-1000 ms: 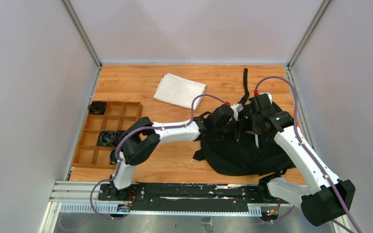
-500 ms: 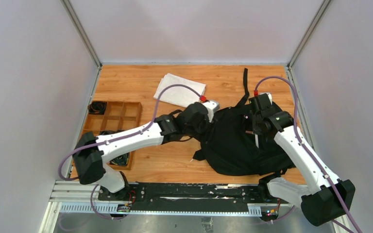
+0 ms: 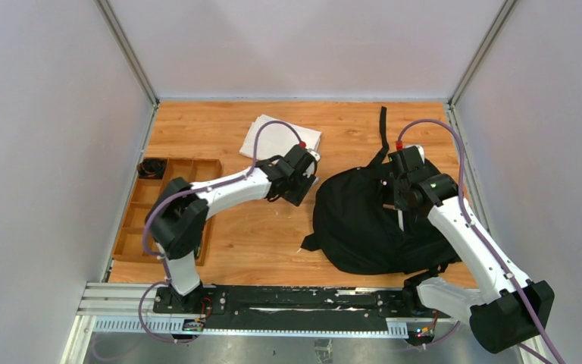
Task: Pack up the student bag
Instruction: Pick up the stationery from the center of the board.
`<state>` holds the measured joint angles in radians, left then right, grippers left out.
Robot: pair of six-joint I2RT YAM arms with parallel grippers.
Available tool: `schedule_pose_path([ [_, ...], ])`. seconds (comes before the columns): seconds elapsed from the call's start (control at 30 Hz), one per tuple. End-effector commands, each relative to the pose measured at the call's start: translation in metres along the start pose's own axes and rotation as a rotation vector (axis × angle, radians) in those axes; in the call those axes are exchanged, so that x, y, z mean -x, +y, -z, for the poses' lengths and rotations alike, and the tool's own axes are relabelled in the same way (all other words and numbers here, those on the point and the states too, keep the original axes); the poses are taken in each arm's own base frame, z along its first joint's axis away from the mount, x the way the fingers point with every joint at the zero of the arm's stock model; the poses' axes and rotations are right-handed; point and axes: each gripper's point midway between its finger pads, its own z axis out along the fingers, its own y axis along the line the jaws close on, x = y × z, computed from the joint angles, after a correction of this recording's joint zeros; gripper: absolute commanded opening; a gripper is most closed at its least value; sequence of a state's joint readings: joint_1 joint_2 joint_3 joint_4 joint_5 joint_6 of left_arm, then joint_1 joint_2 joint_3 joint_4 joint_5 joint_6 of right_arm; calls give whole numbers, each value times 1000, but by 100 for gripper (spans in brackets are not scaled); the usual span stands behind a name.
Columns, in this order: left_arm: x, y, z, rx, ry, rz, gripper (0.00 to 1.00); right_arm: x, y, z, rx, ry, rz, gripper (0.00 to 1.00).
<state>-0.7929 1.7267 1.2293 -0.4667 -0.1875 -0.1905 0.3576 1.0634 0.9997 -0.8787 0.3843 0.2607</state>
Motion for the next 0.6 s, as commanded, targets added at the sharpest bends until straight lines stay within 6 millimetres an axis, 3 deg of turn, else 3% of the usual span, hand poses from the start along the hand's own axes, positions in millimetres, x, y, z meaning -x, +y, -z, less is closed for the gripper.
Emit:
schedule_pose_path([
  [0.0,27,-6,-22,-26,-22,-114,56,1,-4,5,0,2,-1,0],
  [0.13,29,-19,-40,-80,-3,-135,57,1,-5,5,-8,5,5,0],
  [0.3,36,-21,-59,-83,9,-121,58,-1,-7,4,-18,13,6,0],
  [0.57,29,-21,-90,-87,87,-108,57,-2,-8,3,-27,14,8,0],
])
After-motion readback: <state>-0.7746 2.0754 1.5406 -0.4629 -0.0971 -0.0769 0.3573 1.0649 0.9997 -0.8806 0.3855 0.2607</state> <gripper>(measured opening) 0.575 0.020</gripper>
